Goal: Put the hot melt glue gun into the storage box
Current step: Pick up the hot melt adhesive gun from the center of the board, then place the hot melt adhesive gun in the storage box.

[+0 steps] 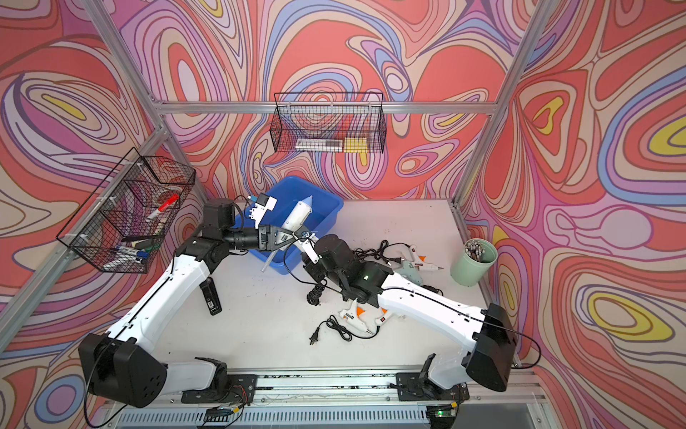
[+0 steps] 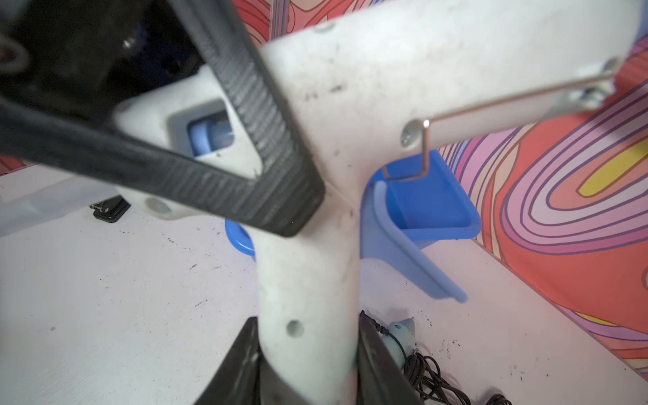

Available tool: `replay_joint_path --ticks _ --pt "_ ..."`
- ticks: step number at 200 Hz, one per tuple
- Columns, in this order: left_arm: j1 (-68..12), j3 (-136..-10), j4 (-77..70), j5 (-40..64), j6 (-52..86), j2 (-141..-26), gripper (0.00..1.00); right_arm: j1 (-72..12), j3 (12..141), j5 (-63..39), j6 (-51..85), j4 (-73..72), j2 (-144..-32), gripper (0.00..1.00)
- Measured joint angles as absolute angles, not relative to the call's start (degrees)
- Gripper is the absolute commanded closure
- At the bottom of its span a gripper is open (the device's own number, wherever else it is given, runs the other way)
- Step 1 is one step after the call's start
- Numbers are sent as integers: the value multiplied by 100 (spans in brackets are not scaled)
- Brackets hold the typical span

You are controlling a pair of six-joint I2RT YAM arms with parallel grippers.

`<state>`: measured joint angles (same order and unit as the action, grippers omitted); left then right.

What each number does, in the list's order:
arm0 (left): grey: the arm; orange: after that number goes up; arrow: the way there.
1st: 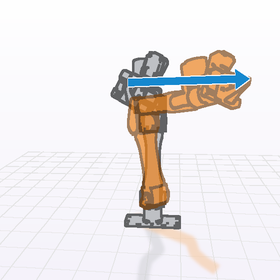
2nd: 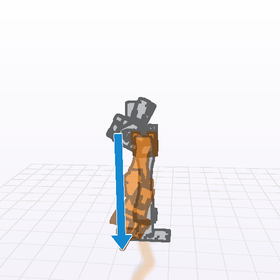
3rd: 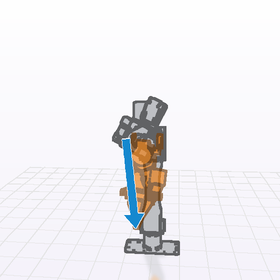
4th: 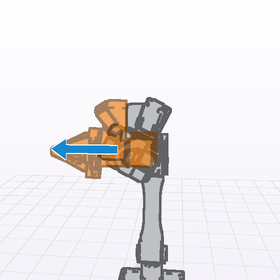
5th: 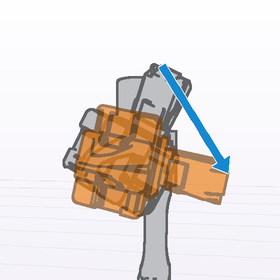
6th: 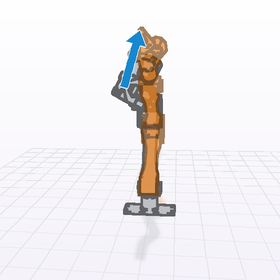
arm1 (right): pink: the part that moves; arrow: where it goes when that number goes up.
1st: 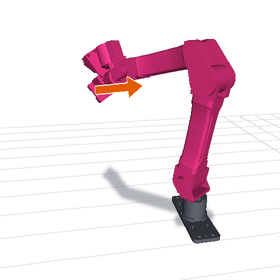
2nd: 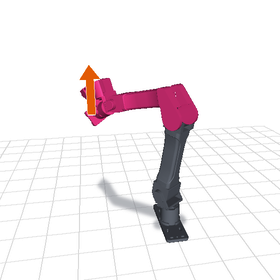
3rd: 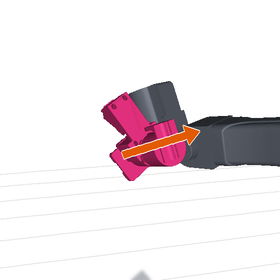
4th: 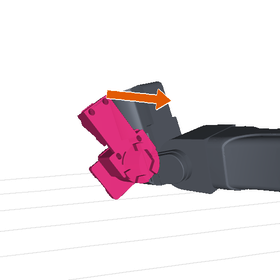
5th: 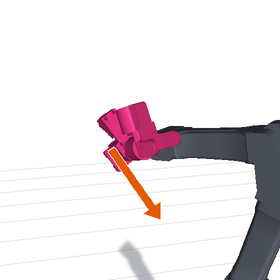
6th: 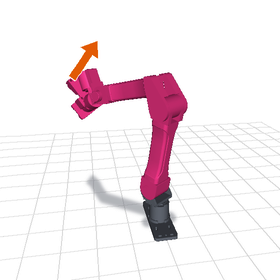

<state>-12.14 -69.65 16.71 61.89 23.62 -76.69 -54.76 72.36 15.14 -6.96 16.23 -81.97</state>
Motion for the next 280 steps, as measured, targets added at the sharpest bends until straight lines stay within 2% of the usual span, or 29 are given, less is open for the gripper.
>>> replay_joint_path --ticks 9,40,45,47,48,50,51,52,70,78,83,85,132,169,216,280 --pt "-1212 -6967 1658 6200 2375 -7673 100 -5476 7247 1516 -698 1629 -8204 100" --pt "-1214 -7011 1584 6165 2556 -7697 100 -5474 7301 1564 -698 1632 -8230 100" --pt "-1219 -7035 1555 6165 2596 -7710 100 -5472 7312 1584 -698 1627 -8230 89" --pt "-1221 -7043 1538 6163 2617 -7717 100 -5472 7319 1592 -698 1625 -8230 79" --pt "-1221 -7050 1529 6165 2637 -7723 100 -5472 7319 1594 -698 1623 -8230 79" --pt "-1223 -7059 1511 6163 2652 -7732 100 -5470 7321 1608 -696 1614 -8230 70" --pt "-1225 -7061 1503 6163 2659 -7734 100 -5470 7321 1612 -698 1612 -8230 70" --pt "-1227 -7067 1485 6163 2683 -7741 100 -5468 7323 1619 -696 1608 -8228 65" --pt "-1240 -7094 1232 6149 3017 -7815 100 -5461 7328 1730 -685 1549 -8206 37" --pt "-1243 -7107 1100 6121 3245 -7867 100 -5468 7328 1776 -694 1507 -8182 20" --pt "-1240 -7120 1009 6112 3385 -7913 100 -5472 7328 1826 -668 1485 -8152 4" --pt "-1240 -7129 961 6104 3463 -7937 100 -5474 7328 1839 -685 1479 -8141 2" --pt "-982 -7658 -80 5994 4952 -8499 100 -5483 7096 2309 -471 1326 -7426 2" --pt "-663 -8473 -200 5669 5295 -8665 100 -5483 6733 3057 54 1284 -6740 2" --pt "-139 -8989 344 4869 4884 -8744 100 -5483 6519 4003 928 1667 -6381 2" --pt "-38 -9317 1562 3413 3533 -9177 100 -5483 6399 4263 1846 2480 -6687 2"
